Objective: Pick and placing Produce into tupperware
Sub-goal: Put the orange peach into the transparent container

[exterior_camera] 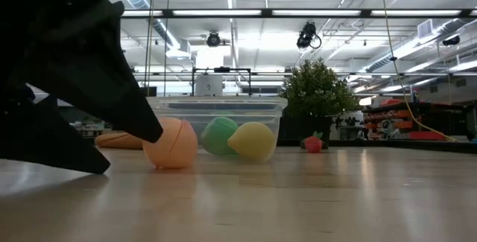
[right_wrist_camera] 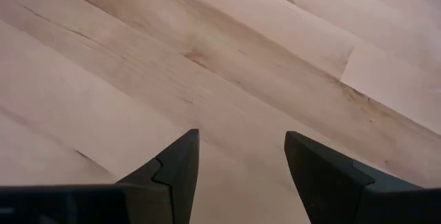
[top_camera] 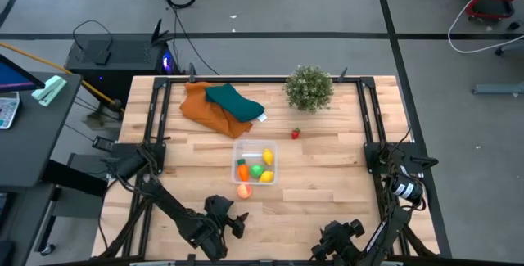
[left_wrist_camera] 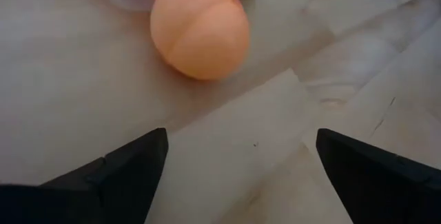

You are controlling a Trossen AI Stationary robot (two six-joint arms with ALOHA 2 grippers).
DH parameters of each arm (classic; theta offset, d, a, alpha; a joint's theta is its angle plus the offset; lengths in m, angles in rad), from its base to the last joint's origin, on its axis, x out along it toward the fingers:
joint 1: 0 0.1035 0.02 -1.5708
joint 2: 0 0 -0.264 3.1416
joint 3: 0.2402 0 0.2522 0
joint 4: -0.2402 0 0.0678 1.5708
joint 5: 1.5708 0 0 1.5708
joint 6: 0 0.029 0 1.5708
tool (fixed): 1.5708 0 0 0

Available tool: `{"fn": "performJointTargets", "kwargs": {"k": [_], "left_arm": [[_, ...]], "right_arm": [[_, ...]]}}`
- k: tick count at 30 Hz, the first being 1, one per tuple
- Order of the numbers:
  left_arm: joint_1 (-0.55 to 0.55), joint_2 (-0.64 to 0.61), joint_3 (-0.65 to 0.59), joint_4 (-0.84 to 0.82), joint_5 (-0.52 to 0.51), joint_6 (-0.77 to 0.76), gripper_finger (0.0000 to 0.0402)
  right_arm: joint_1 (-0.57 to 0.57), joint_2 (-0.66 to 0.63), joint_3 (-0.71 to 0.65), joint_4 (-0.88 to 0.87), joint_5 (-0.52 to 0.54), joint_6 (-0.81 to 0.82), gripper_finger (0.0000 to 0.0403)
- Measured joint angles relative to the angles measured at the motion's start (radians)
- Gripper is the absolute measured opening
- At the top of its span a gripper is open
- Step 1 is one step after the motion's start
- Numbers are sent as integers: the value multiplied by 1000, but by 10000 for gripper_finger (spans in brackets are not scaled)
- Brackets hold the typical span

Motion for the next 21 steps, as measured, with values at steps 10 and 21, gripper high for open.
{"fn": "performJointTargets", "kwargs": {"k": [10, 21], "left_arm": [[27, 87, 3, 33, -84, 5, 384], [69, 97, 2, 42, -84, 52, 384]], "right_arm": [[0, 0, 0, 0, -28, -9, 181], [0, -1, 0, 5, -29, -9, 181]]}}
